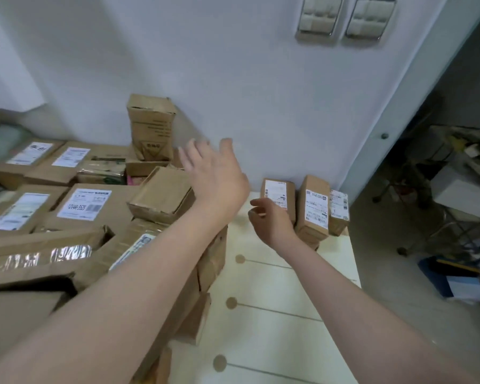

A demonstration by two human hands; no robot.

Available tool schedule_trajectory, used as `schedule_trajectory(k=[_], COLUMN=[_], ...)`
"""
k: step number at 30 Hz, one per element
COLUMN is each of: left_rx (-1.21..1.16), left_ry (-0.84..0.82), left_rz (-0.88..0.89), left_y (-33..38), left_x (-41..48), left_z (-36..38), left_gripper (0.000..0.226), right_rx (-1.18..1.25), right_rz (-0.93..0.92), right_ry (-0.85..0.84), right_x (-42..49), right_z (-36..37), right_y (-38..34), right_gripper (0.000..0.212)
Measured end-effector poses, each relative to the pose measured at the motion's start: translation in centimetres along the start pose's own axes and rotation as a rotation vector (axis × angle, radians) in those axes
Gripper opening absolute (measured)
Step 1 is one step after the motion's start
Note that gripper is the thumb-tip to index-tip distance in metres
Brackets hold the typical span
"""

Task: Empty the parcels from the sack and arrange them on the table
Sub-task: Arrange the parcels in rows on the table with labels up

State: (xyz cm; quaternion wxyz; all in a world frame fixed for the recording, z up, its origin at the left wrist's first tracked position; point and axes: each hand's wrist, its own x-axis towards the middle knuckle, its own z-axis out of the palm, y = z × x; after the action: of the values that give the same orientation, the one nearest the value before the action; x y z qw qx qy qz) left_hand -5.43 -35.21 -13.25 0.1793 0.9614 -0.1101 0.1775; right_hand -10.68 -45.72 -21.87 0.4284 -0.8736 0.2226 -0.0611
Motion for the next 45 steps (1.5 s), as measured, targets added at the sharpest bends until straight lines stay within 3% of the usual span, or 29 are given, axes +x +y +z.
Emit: schedule_trajectory(k=[4,6,8,10,12,14,16,19,23,25,28,32,36,45], left_rx=[0.182,0.148,0.160,0.169,0.011,-0.287,-0.578,-0.763,-0.873,-0.931,-0.895,-0.661,-0.494,-0.271], left_ry=[-0.388,-0.554,-0.565,-0.474,-0.456,-0.593,-0.758,-0.922,-1.040,-1.039,-0.887,-0.748,-0.738,-0.711], left_rz=[-0.404,-0.467,-0.397,-0.258,-0.110,-0.027,-0.035,-0.083,-0.052,-0.048,-0.090,-0.127,-0.104,-0.036], left_y=[-4.6,-5.9,-5.9,-4.5,-2.2,0.3,2.5,5.0,8.3,10.0,12.2,12.4,10.0,6.7], left_x=[0.9,0.4,-0.1,-0.3,-0.3,-0.4,-1.3,-3.8,-7.6,-8.7,-9.2,-9.1,-8.5,-7.1], left_z=[-3.3,-4.4,-5.3,-6.4,-7.1,-7.3,-6.4,-2.8,3.0,5.3,8.6,13.0,16.3,21.3], left_gripper=[0.097,0.103,0.092,0.083,0.080,0.083,0.082,0.073,0.073,0.082,0.097,0.068,0.065,0.076], right_rx=[0.044,0.090,0.188,0.308,0.459,0.673,0.865,0.943,0.977,0.977,1.037,1.116,0.928,0.853], right_rz=[-0.022,-0.002,0.029,0.040,0.039,0.070,0.135,0.239,0.393,0.474,0.551,0.750,0.883,0.884], right_ry=[-0.034,-0.047,-0.039,-0.021,-0.098,-0.202,-0.251,-0.251,-0.217,-0.154,0.045,0.386,0.418,0.484], right_x=[-2.1,-2.7,-3.2,-3.5,-4.2,-5.2,-6.5,-8.4,-10.6,-11.3,-11.0,-8.7,-5.8,1.8], right_z=[0.7,0.5,0.0,-1.1,-2.6,-4.2,-5.9,-8.4,-11.4,-12.1,-12.2,-12.1,-11.3,-8.4], right_y=[-2.1,-2.3,-1.9,-1.4,-0.6,0.7,2.5,6.7,13.1,15.4,17.6,20.4,23.4,25.7], right_gripper=[0.034,0.035,0.037,0.043,0.056,0.069,0.064,0.055,0.063,0.060,0.064,0.062,0.058,0.039])
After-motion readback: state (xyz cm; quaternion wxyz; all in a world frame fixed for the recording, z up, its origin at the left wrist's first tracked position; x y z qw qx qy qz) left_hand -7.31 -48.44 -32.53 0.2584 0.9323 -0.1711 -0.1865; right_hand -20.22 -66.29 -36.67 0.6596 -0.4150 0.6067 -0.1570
